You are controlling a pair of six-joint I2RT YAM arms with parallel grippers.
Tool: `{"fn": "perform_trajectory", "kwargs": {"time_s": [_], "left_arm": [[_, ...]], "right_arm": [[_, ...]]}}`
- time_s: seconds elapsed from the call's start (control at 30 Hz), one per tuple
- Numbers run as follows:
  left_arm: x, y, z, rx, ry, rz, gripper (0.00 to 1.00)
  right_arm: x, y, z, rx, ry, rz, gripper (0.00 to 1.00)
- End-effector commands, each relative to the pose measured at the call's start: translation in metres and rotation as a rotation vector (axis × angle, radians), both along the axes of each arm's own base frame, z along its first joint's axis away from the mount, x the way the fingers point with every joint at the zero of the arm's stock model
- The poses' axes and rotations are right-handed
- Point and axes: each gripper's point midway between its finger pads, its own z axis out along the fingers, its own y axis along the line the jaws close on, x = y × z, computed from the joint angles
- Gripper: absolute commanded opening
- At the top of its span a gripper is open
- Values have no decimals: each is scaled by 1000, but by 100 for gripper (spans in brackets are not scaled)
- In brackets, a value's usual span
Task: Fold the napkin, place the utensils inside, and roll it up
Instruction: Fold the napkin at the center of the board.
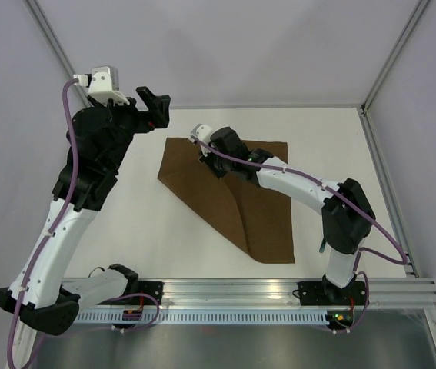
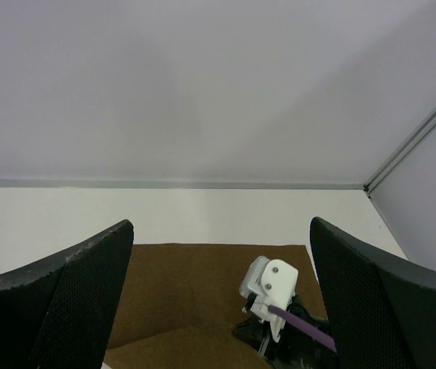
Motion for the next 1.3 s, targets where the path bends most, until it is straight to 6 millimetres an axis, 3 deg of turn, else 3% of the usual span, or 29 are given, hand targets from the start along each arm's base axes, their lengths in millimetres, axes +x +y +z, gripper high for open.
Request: {"fn": "perform_trajectory", "kwargs": {"time_s": [0.0, 0.33, 0.63, 1.0, 1.27], "left_arm": [[-8, 2, 8, -47, -27, -7, 100], [3, -9, -18, -60, 14, -30, 100], [13, -16, -34, -67, 53, -42, 100], [17, -18, -44, -63, 75, -38, 100], [22, -21, -52, -57, 96, -39, 100]], "right_arm": [[19, -20, 1, 10, -3, -66, 0], [67, -88, -18, -16, 14, -212, 0], [90, -130, -35, -39, 40, -306, 0], [107, -167, -37, -24, 48, -389, 0], [112, -178, -39, -17, 49, -417, 0]]}}
